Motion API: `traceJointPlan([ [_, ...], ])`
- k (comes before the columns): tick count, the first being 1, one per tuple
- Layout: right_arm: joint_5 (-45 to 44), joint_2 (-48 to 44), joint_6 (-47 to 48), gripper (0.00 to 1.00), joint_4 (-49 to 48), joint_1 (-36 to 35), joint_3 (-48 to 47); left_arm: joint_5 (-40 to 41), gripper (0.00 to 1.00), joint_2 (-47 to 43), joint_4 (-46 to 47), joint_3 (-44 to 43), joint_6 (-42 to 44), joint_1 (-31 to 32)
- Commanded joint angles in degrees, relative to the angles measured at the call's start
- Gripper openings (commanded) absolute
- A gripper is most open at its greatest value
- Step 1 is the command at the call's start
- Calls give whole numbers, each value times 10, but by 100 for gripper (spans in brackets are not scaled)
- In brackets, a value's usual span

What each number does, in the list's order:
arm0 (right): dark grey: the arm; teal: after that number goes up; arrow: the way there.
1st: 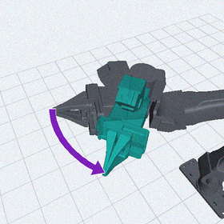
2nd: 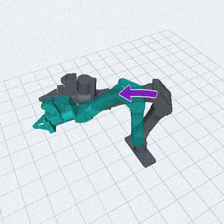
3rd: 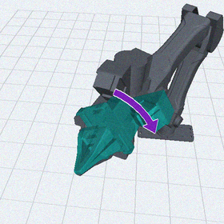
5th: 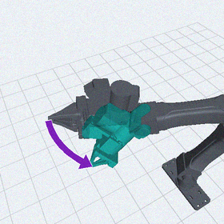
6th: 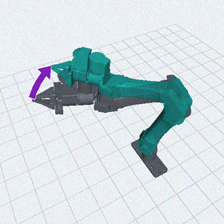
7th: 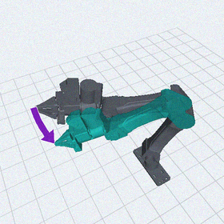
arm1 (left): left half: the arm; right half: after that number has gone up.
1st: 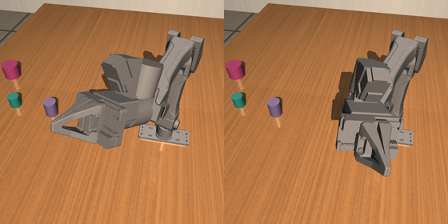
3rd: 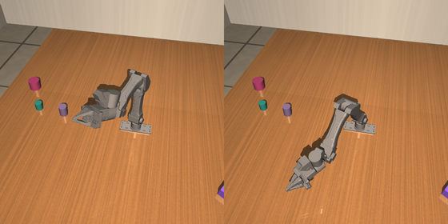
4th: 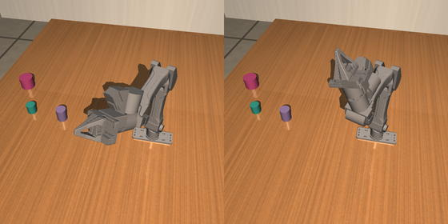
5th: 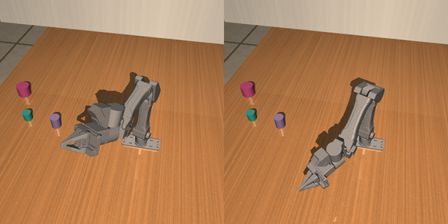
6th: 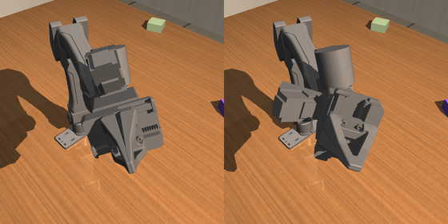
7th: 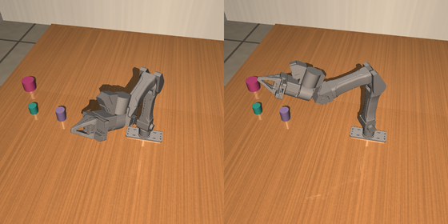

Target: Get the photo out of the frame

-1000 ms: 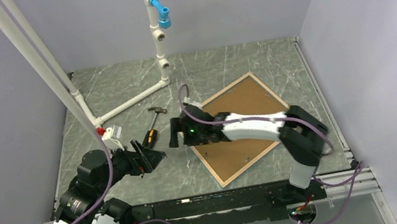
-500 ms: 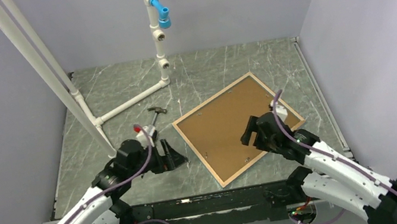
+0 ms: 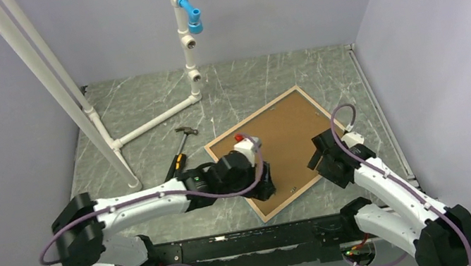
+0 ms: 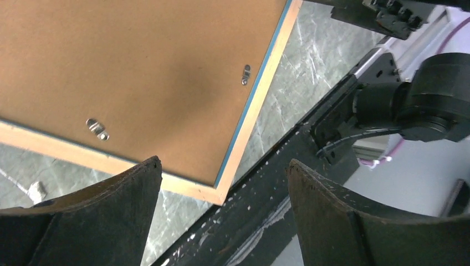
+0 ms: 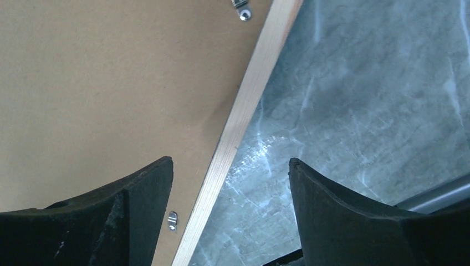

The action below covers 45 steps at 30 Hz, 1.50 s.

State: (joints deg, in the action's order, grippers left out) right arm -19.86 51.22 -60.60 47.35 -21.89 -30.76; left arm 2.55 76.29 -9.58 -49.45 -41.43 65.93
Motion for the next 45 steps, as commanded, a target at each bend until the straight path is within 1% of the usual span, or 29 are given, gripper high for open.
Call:
traceJointPlan([
  [1, -35, -31, -50, 75, 32, 9, -1, 84, 85, 66, -33, -78, 45, 41],
  [2, -34, -41, -57, 72, 30, 11, 3, 96, 85, 76, -43, -93, 52, 50],
  [4, -24, -54, -62, 60, 15, 17, 13, 110, 86, 93, -55, -118, 60, 63],
  [5, -19, -56, -63, 56, 5, 21, 18, 113, 86, 97, -54, -122, 64, 68],
  [10, -8, -22, -61, 55, -18, 39, 28, 100, 89, 92, -12, -105, 63, 79],
  [14, 9, 0, -66, 54, -39, 49, 37, 97, 90, 88, 2, -92, 64, 83],
  [18, 9, 5, -82, 51, -53, 54, 50, 99, 91, 93, 11, -90, 77, 90],
  [21, 15, 3, -87, 43, -69, 56, 61, 106, 94, 99, 11, -92, 91, 97],
  [24, 24, 4, -92, 42, -89, 58, 72, 121, 95, 105, 11, -93, 105, 106],
  [28, 25, 20, -97, 42, -89, 60, 69, 136, 95, 112, 11, -92, 116, 117],
  [29, 25, 23, -97, 37, -91, 60, 69, 140, 95, 114, 10, -92, 119, 120],
  [30, 26, 26, -98, 26, -92, 60, 69, 146, 95, 118, 10, -94, 123, 123],
  [31, 26, 30, -100, 9, -94, 60, 68, 152, 95, 122, 9, -94, 127, 128],
  [32, 25, 36, -103, 0, -89, 60, 65, 159, 95, 127, 9, -96, 131, 132],
  [39, 49, 106, -84, 0, -37, 60, 4, 229, 95, 171, -2, -119, 166, 174],
  [42, 70, 112, -76, 0, -8, 61, -26, 274, 98, 199, -17, -143, 184, 201],
  [45, 91, 103, -76, 0, 18, 62, -50, 323, 99, 231, -53, -173, 190, 222],
])
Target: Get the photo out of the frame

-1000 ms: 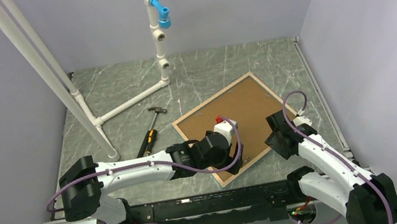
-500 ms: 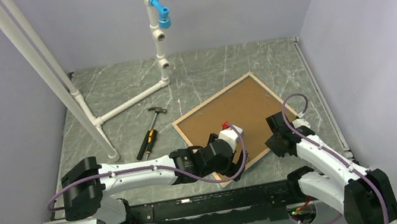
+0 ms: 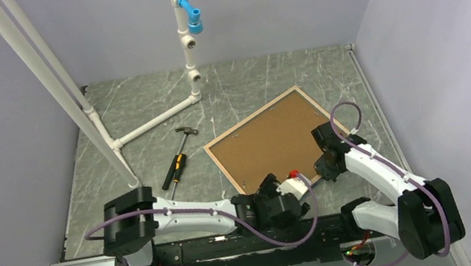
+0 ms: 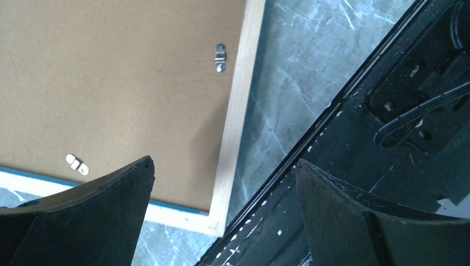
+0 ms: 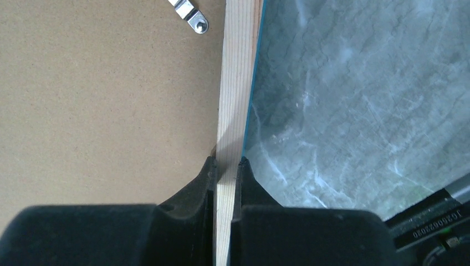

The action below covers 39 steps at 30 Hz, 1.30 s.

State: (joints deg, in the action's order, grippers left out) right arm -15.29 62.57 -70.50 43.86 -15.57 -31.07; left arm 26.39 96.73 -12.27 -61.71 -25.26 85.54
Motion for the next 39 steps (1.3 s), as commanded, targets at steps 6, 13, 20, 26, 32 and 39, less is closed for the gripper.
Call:
traceJointPlan([
  [6, 77, -46, 16, 0, 91, -2, -79, 182, 99, 87, -115, -111, 24, 49],
  [13, 64, -91, -2, 0, 135, -2, -105, 260, 99, 146, -201, -168, 41, 63],
  [20, 74, -94, -3, 0, 148, -2, -120, 352, 96, 213, -300, -248, 41, 86],
  [26, 87, -93, 0, 0, 157, -2, -134, 424, 87, 259, -419, -300, -13, 90],
  [32, 93, -101, 0, 0, 165, -2, -143, 430, 78, 242, -368, -271, 41, 88],
  [39, 97, -119, 16, 0, 164, -2, -135, 364, 42, 187, -262, -227, 139, 82],
])
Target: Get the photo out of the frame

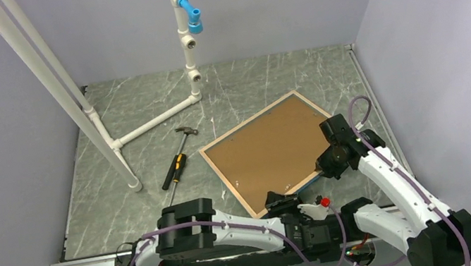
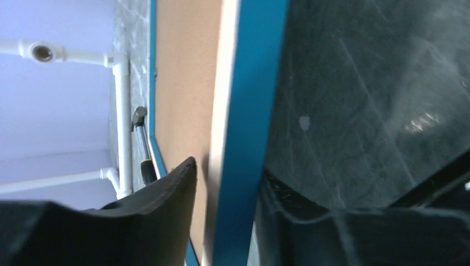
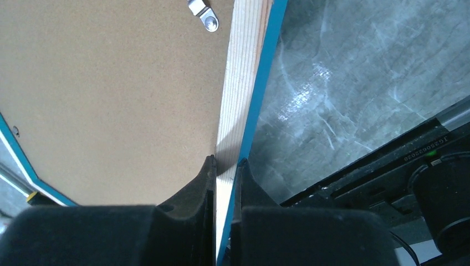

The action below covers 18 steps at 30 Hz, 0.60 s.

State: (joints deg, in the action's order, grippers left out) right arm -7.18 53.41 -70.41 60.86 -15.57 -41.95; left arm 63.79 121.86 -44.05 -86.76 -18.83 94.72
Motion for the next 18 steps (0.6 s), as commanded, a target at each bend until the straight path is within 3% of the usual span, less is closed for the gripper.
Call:
traceJointPlan([
  [1, 16, -32, 18, 0, -8, -2, -24, -15, 33, -74, 70, 29, 80, -10],
  [3, 12, -42, 25, 0, -11, -2, -21, -14, 19, -78, 64, 28, 79, -12],
  [6, -10, -55, 48, 0, -9, -2, -29, -7, 6, -76, 45, 17, 72, -15],
  [7, -20, -59, 66, 7, -13, -2, -36, -6, 3, -77, 41, 13, 69, -15],
  [10, -52, -63, 152, 67, -31, -3, -70, -17, 0, -85, 30, -3, 69, -16],
  [12, -78, -69, 211, 89, -29, -3, -106, -28, 0, -94, 5, -24, 60, -18],
  [14, -90, -81, 272, 98, -35, -3, -146, -41, 0, -102, -28, -51, 44, -22],
  [18, -122, -95, 325, 99, -11, -3, -248, -92, 0, -129, -79, -109, 27, -36],
])
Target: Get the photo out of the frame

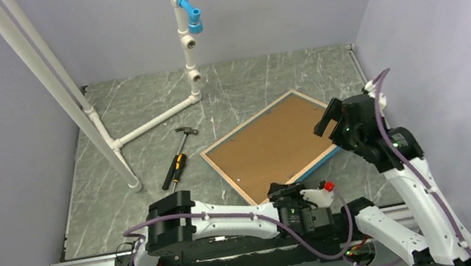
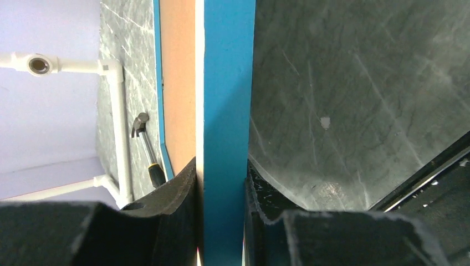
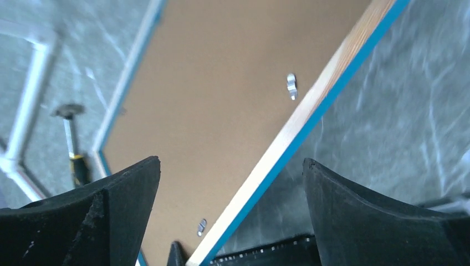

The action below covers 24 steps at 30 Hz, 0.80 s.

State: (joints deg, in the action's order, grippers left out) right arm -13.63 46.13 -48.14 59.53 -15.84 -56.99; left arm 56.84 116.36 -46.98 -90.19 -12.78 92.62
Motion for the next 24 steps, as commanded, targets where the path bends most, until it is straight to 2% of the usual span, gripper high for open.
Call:
traceJointPlan([
  [1, -65, -23, 108, 100, 9, 0, -121, -36, 0, -81, -62, -89, -37, -18],
  [6, -99, -22, 112, 99, 48, -1, -223, -98, 0, -113, -109, -166, -29, -44],
  [9, -86, -26, 129, 99, 46, -1, -265, -120, 0, -128, -123, -203, -10, -57],
  [14, -86, -23, 151, 99, 54, 0, -317, -172, 0, -158, -117, -227, 12, -91],
  [24, -82, -55, 145, 99, 41, 0, -259, -312, 0, -261, -48, -155, -28, -209],
])
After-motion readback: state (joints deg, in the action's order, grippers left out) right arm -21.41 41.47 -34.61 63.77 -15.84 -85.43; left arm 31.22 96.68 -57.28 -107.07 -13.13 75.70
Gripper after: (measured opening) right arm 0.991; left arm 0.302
